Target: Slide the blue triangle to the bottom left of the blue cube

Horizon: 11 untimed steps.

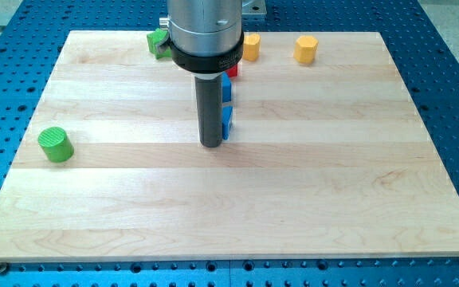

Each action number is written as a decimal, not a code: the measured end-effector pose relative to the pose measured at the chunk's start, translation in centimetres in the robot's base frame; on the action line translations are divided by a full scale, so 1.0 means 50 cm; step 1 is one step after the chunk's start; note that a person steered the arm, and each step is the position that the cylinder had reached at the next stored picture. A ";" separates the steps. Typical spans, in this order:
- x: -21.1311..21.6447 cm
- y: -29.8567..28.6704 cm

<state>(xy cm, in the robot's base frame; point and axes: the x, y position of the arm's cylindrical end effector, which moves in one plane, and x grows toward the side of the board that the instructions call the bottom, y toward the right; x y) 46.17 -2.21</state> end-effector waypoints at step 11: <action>-0.062 0.133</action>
<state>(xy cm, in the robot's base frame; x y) 43.05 4.43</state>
